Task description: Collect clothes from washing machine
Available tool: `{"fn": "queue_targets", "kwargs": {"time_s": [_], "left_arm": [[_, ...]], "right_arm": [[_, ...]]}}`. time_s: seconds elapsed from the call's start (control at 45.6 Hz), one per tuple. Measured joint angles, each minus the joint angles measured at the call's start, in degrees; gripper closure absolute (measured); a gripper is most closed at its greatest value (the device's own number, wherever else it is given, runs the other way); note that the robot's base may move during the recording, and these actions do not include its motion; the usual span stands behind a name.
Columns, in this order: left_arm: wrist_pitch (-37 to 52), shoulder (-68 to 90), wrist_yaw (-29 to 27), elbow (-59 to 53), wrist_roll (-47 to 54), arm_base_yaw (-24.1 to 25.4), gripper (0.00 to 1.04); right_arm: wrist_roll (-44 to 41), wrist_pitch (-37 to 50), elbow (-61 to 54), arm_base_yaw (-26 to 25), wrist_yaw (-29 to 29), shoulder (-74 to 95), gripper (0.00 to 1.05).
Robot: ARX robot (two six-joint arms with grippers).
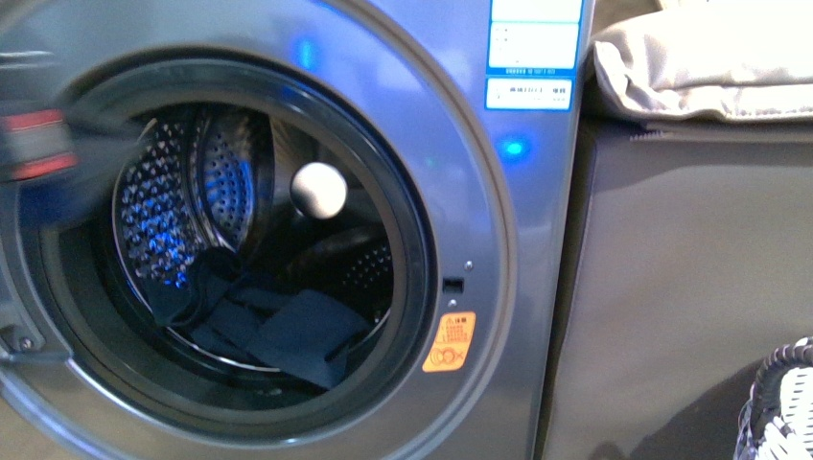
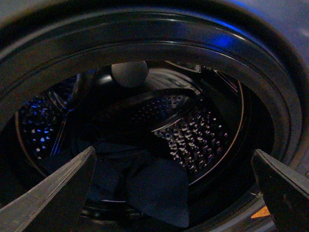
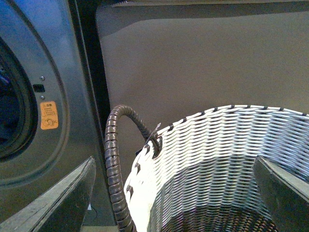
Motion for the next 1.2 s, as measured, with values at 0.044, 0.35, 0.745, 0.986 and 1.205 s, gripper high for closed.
{"fn": "queue_targets", "kwargs": {"time_s": [0.044, 0.35, 0.745, 0.986, 1.205], "left_arm": [[0.0, 2.8, -0.1, 2.3, 0.1, -0.4, 0.06], [0.0, 20.0, -2.6, 14.8, 0.4, -1.9, 0.06], [-2.1, 38.5, -5.3, 26.4, 0.5, -3.2, 0.06], [-10.1, 46.5, -7.5, 38.7, 2.1, -4.3, 0.06], [-21.8, 52.1, -9.9, 48.9, 3.3, -4.3, 0.06]], "right_arm": [[0.0, 0.0, 0.0, 0.0, 0.0, 0.0, 0.07], [0.0, 0.0, 0.0, 0.0, 0.0, 0.0, 0.07], [0.0, 0.0, 0.0, 0.0, 0.0, 0.0, 0.07], [0.0, 0.0, 0.0, 0.0, 0.0, 0.0, 0.07], [0.0, 0.0, 0.0, 0.0, 0.0, 0.0, 0.07]]}}
